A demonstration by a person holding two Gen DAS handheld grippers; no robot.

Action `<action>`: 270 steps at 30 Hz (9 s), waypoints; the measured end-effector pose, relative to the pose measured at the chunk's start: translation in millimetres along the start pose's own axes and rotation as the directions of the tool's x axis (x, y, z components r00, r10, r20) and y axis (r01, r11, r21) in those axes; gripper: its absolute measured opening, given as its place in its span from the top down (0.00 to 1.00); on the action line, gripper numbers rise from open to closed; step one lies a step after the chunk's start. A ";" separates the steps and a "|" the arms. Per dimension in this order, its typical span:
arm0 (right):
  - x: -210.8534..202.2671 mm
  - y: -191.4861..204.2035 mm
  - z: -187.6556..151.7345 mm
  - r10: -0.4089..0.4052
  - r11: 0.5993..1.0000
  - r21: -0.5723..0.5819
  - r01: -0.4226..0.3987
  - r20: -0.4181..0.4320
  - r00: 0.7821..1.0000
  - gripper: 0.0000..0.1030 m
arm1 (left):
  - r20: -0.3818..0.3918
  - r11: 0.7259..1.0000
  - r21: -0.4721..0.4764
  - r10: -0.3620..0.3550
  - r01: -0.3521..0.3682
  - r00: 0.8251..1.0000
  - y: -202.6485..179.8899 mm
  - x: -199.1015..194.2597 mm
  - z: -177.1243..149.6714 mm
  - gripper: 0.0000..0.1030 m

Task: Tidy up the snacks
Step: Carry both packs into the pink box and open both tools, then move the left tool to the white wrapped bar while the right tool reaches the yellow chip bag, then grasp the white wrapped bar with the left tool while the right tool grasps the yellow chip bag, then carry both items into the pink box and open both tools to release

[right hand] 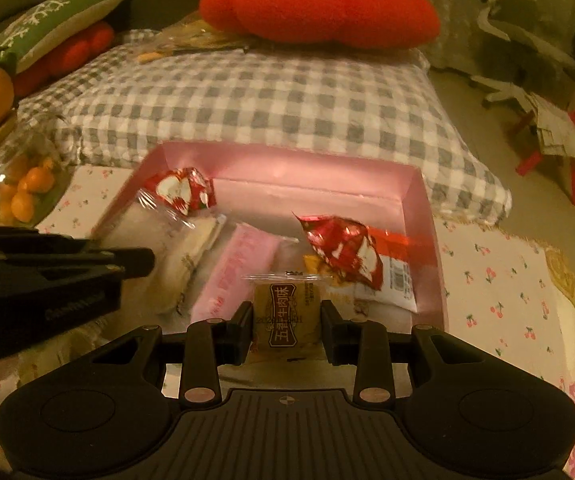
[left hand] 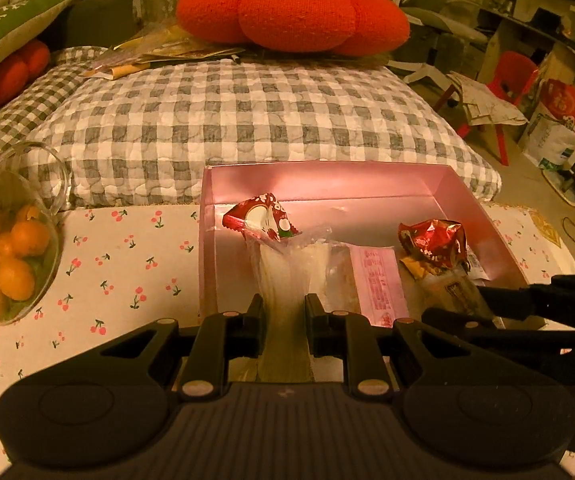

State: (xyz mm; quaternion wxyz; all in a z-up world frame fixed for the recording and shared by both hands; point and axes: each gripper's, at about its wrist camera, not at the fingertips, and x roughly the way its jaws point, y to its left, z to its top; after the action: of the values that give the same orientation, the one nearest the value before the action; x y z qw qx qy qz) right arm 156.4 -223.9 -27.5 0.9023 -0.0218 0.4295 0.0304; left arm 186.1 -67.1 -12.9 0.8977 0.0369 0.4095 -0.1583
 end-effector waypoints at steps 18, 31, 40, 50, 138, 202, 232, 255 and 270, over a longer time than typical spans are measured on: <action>14.6 -12.5 0.4 0.015 0.999 0.038 -0.014 -0.003 1.000 0.66 | 0.006 0.998 -0.063 0.000 0.000 1.000 17.2 14.2 4.8 0.76; -18.2 -22.1 -9.5 0.058 0.993 0.100 -0.062 0.041 0.997 0.34 | 0.044 0.997 -0.069 -0.042 0.045 0.998 12.8 -15.4 -5.6 0.34; -57.7 -20.5 -25.4 0.054 0.997 0.045 -0.057 0.069 0.996 0.27 | 0.046 0.997 -0.036 -0.059 0.061 0.997 17.9 -47.6 -25.2 0.20; -89.6 -11.2 -50.1 0.011 1.000 0.018 -0.012 0.067 0.998 0.20 | 0.015 0.997 -0.060 -0.045 0.046 0.999 38.5 -77.9 -52.4 0.07; -52.7 -8.8 -116.2 0.018 1.000 -0.024 -0.021 -0.084 0.996 0.51 | -0.173 0.980 0.113 -0.141 0.162 0.975 -8.7 -56.1 -113.1 0.67; -62.1 -10.0 -107.4 0.071 0.997 -0.026 -0.071 0.003 0.997 0.51 | -0.028 0.995 -0.004 -0.102 0.102 0.994 -15.3 -68.3 -102.7 0.58; -67.7 -76.4 -44.2 0.040 0.964 0.256 -0.075 0.138 0.990 0.52 | 0.065 0.987 0.007 -0.162 0.162 0.985 -23.2 -67.9 -26.8 0.58; -22.3 -87.0 -33.6 0.039 0.969 0.237 -0.070 0.133 0.990 0.51 | 0.016 0.995 0.004 -0.098 0.098 0.995 -44.1 22.2 22.6 0.58; -19.4 -80.2 -29.9 0.008 0.980 0.196 -0.038 0.153 0.988 0.50 | 0.010 0.996 -0.001 -0.087 0.087 0.996 -48.9 36.2 22.2 0.56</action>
State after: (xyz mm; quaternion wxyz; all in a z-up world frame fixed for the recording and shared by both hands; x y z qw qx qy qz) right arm 127.0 -306.5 -30.2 0.9296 0.0753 0.3608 -0.0005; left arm 209.0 -127.0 -22.2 0.8921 0.0173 0.4062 -0.1971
